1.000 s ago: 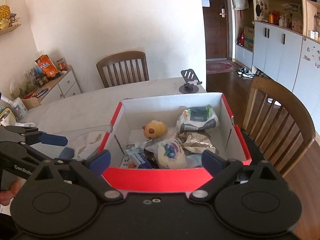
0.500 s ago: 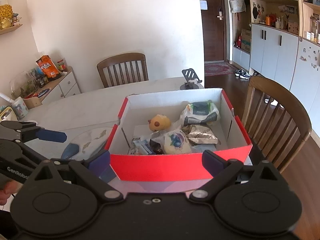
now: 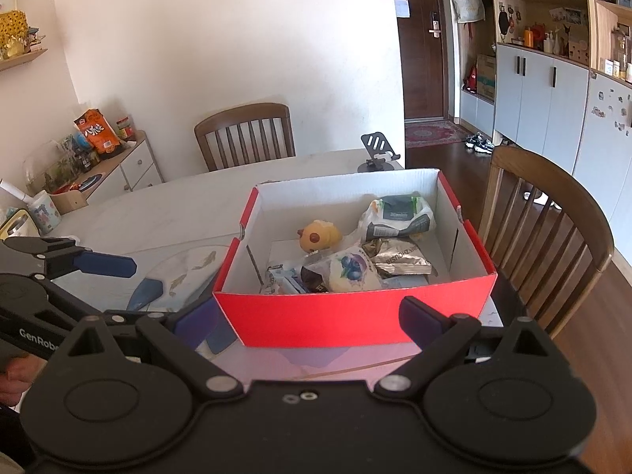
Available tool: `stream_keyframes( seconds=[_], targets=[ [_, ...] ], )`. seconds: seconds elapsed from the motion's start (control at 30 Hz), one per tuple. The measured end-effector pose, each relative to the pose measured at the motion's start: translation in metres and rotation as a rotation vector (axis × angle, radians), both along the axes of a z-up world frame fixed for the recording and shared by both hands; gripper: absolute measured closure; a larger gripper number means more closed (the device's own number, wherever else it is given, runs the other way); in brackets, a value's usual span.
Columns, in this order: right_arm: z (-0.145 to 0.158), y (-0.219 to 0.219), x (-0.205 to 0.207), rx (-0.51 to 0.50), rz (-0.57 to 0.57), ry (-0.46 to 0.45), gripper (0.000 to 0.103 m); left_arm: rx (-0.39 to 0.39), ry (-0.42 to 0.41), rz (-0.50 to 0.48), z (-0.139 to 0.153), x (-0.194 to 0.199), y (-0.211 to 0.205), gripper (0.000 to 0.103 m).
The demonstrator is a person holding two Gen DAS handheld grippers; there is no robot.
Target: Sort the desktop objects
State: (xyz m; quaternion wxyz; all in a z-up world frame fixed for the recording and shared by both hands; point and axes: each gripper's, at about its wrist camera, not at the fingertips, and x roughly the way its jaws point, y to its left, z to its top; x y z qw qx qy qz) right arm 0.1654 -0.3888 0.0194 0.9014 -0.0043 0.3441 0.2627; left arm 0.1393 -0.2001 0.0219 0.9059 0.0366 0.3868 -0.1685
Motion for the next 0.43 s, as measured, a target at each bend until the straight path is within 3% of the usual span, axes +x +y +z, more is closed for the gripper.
stream_keyframes(
  seconds=[0.43],
  targets=[
    [0.0028, -0.0029, -0.0007, 0.001, -0.022, 0.007, 0.004, 0.002, 0.001, -0.014, -0.0008, -0.0004, -0.0010, 0.000]
  ],
)
